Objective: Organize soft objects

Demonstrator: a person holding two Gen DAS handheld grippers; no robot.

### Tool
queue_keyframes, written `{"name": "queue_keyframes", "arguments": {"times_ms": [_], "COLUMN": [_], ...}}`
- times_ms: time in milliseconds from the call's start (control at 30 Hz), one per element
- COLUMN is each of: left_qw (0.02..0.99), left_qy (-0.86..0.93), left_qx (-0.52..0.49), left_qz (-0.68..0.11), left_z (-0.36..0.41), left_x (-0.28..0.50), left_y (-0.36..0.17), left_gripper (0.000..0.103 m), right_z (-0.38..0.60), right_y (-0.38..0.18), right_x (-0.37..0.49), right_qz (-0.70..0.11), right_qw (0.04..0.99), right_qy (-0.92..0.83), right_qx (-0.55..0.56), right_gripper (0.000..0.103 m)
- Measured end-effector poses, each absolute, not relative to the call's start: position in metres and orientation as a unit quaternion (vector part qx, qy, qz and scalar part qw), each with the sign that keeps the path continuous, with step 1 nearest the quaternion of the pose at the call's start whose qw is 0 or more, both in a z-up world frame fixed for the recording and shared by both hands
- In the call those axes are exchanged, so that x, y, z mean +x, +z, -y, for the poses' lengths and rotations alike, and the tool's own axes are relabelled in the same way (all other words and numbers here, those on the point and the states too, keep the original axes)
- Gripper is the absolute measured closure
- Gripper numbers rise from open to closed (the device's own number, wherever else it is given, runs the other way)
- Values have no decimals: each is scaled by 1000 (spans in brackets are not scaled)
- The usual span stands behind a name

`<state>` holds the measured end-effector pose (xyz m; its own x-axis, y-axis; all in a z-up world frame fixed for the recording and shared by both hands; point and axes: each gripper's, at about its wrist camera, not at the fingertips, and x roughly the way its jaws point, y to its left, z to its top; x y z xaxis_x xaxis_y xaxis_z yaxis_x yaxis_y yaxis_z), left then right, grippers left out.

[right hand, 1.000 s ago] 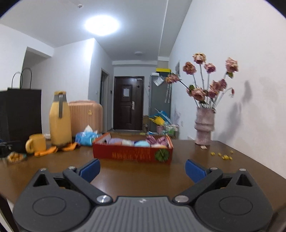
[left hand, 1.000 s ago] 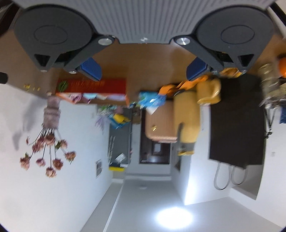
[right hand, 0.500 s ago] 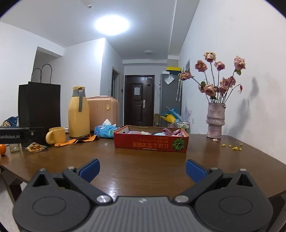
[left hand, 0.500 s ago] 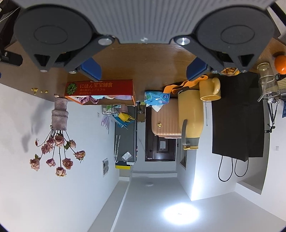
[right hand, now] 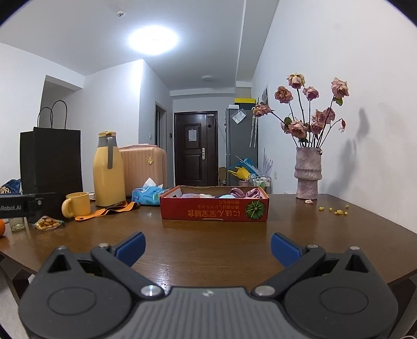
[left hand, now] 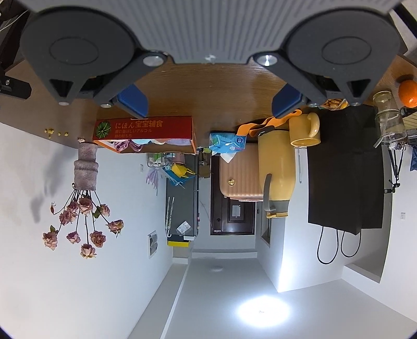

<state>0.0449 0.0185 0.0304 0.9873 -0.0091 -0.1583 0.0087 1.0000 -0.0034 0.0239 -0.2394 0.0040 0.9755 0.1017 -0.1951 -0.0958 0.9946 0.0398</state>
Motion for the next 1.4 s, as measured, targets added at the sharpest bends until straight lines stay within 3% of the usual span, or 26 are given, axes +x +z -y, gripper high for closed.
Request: {"name": "queue_keyframes", "arguments": {"times_ms": [1400], "left_qw": [997], "left_qy": [-14], "left_qx": [15], "left_qz": [-80], "left_z": [-17], "left_x": [45], "left_y": [26], "left_gripper": [0], "right_z": [245], "right_y": [3], "right_x": [25], "right_qz": [-98], "right_qw": [993], "right_qy": [50], "right_qx": [34], "right_gripper": [0]}}
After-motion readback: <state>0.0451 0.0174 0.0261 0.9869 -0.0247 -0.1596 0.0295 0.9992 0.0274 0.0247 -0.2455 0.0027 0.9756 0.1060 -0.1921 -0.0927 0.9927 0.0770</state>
